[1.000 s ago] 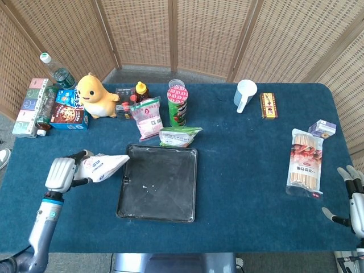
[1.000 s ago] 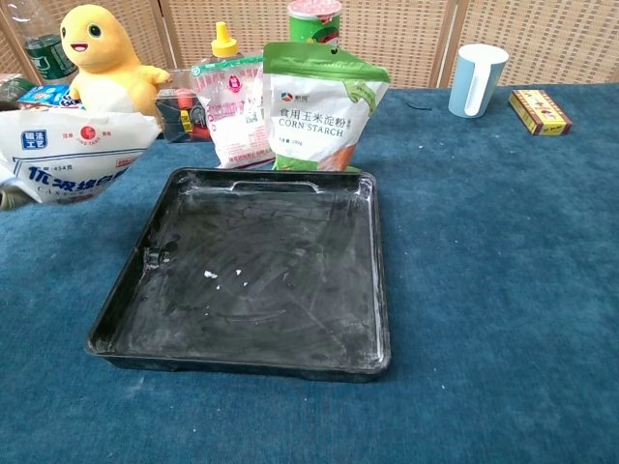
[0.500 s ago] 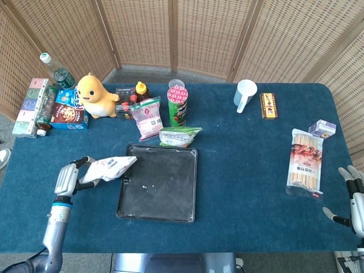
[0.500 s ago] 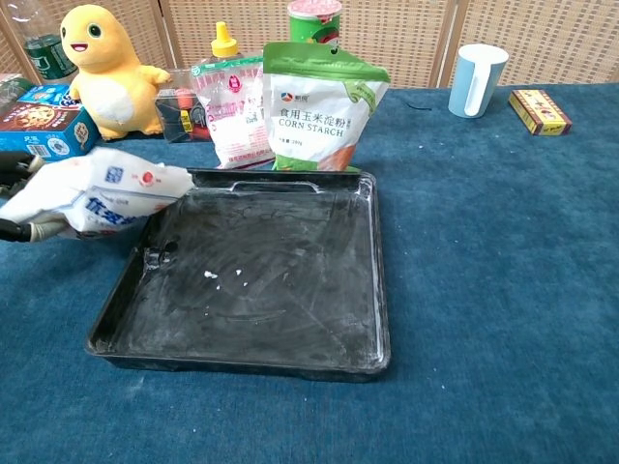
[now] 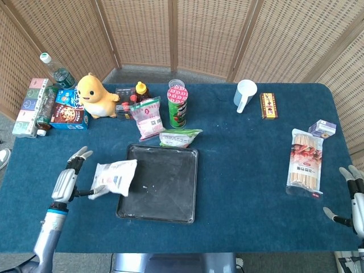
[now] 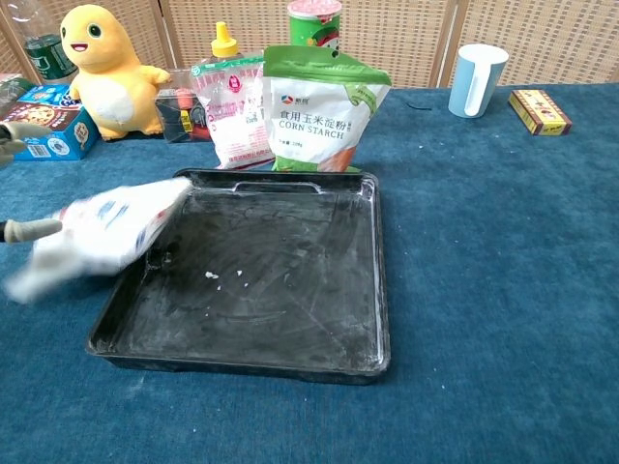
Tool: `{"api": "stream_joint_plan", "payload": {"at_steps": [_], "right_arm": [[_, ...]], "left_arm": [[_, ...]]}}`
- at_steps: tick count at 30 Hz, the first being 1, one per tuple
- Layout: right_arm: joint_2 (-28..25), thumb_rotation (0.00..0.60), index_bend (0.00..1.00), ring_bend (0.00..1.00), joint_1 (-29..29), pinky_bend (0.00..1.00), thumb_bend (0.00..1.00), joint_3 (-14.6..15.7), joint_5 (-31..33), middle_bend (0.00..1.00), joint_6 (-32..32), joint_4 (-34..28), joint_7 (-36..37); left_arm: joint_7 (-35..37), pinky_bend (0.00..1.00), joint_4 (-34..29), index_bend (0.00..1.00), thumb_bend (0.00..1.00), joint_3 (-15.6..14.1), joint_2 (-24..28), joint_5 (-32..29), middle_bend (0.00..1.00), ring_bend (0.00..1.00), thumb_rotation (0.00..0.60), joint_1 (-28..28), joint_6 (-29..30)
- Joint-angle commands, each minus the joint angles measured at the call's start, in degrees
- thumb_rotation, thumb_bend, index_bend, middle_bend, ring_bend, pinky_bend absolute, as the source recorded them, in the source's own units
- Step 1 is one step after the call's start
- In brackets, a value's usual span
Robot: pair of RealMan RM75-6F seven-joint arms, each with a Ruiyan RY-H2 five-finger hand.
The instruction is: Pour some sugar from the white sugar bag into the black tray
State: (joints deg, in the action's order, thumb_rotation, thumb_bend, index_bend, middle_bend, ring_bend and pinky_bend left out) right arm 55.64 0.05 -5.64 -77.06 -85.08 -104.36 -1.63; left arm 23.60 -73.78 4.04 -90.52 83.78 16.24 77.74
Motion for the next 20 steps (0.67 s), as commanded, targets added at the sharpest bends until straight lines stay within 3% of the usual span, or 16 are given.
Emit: {"api": "stream_joint_plan", "payload": {"at_steps": [1,9,14,20], "right_arm": [[0.0,0.6,0.1,0.03,0.01,0.02,0.12,0.01,0.0,0.03,0.02,-0.02,-0.01],[0.01,0.6,0.1,0.03,-0.02,0.02,0.12,0.11,-0.19,0.03,-0.05,-0.2,-0.23],[0.06,0.6,0.1,0.03,-0.01,0.02,0.12,0.08,-0.14,0.03,-0.09,-0.22,-0.44],[0.19,0.6,0.1,0.03,-0.03,0.02,0.12,0.07,-0.1,0.03,-0.26,-0.29,-0.95]], "left_arm": [[-1.3,0.0,-1.81,0.06,0.03,-0.94,1.97,1.61,0.0,0.0,0.485,-0.81,1.75],[-3.69,0.0,-5.6,0.06,0.03,-1.32,7.29,5.03,0.0,0.0,0.494,-2.63,7.29],[-9.3,0.0,-7.67,0.06,0.03,-1.25,11.99,5.16,0.0,0.0,0.579,-3.61,8.65],[-17.3,0.0,-12.91,0.06,0.03,-1.47,17.43,3.05,0.0,0.0,0.6,-5.21,8.51]]}}
